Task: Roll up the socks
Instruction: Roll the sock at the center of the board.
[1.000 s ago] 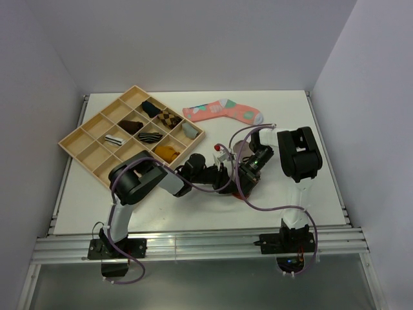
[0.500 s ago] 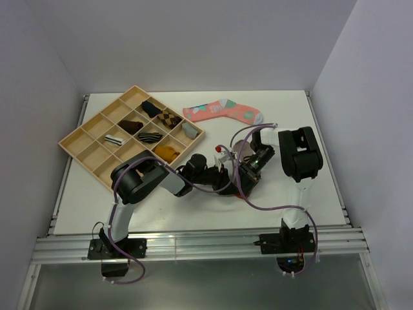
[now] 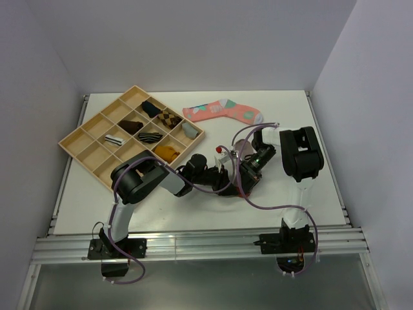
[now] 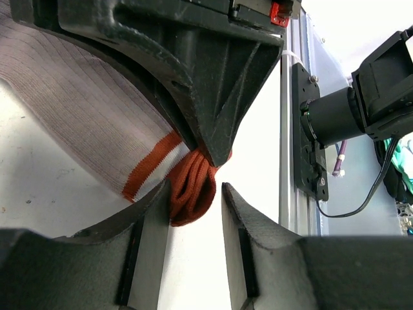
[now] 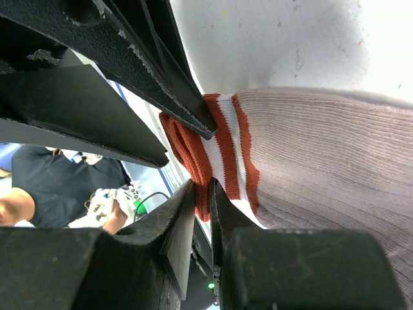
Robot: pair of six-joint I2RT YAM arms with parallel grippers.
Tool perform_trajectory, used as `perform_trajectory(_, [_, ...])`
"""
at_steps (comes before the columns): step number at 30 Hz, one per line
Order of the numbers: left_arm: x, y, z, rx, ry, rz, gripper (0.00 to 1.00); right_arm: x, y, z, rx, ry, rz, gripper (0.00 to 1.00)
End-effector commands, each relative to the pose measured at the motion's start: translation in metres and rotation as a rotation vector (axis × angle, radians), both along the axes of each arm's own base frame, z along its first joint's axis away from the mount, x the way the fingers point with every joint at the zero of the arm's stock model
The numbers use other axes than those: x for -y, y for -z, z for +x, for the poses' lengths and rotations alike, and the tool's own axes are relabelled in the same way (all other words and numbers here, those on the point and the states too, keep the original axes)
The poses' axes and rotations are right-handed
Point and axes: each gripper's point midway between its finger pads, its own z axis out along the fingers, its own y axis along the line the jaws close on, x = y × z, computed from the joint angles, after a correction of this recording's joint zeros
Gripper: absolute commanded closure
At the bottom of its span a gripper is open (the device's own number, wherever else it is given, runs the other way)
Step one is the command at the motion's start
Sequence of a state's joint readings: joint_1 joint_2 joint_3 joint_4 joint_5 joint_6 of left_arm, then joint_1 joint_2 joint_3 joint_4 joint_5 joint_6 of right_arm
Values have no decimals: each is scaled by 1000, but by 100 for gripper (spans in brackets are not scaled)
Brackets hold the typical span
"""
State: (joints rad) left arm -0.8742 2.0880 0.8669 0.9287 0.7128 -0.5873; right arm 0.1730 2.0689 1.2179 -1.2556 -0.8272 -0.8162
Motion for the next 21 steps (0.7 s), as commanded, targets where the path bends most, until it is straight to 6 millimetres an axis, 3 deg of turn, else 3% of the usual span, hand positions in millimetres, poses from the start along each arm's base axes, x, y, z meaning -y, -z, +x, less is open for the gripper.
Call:
perform_trajectory(1, [4,-7,-6,37,48,-30,59,1,-1,11,26,18,-3,80])
perform_trajectory(14, [4,-4,-4,27,42,-8,61,2,3,21,31,63,-24,81])
perform_trajectory(21, [8,4,5,15,-13,27,68,4,5,20,28,62,-31,82])
